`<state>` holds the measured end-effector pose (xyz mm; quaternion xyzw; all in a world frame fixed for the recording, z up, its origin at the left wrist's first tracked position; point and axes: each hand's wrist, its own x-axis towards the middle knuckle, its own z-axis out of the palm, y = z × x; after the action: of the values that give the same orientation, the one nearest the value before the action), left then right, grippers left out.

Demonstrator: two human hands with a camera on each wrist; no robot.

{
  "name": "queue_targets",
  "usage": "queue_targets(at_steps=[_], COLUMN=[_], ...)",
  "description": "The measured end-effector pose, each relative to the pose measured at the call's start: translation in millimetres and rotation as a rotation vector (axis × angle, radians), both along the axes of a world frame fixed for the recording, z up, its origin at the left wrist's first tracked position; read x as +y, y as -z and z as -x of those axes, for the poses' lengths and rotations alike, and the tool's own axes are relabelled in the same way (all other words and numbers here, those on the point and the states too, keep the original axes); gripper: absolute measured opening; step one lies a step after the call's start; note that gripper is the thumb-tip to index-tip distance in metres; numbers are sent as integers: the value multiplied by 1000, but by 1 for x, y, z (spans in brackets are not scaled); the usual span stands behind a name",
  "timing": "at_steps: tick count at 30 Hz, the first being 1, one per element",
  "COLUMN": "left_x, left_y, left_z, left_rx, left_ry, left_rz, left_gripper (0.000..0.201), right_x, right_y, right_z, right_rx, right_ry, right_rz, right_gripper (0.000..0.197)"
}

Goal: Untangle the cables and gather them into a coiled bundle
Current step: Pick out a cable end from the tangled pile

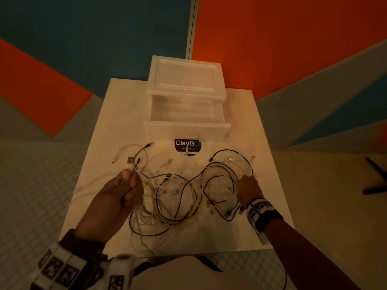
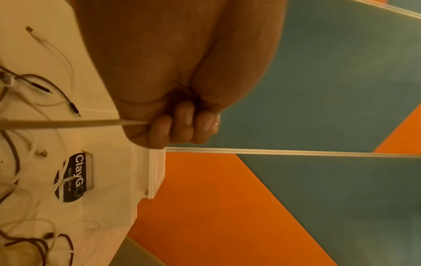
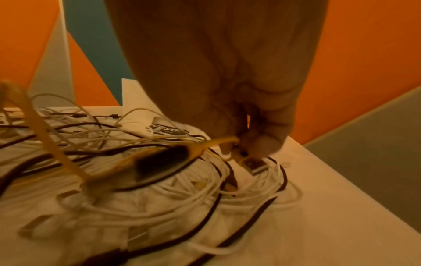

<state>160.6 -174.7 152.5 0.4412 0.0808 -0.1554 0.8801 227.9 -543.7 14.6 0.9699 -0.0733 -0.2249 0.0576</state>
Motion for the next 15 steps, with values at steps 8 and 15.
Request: queue_targets(at_steps=[8, 15], left_x=[8, 12], left_y=[4, 8], left_z=[2, 6], left_rx=[-35, -50], left_ry=[24, 33], left_rz=[17, 35], left_gripper=[35, 39], right_x=[-1, -10], right_y=[-4, 8], right_z=[-4, -4], right_rx=[-24, -61], right_ry=[110, 285], right_rz=[-203, -320], right_gripper=[28, 24])
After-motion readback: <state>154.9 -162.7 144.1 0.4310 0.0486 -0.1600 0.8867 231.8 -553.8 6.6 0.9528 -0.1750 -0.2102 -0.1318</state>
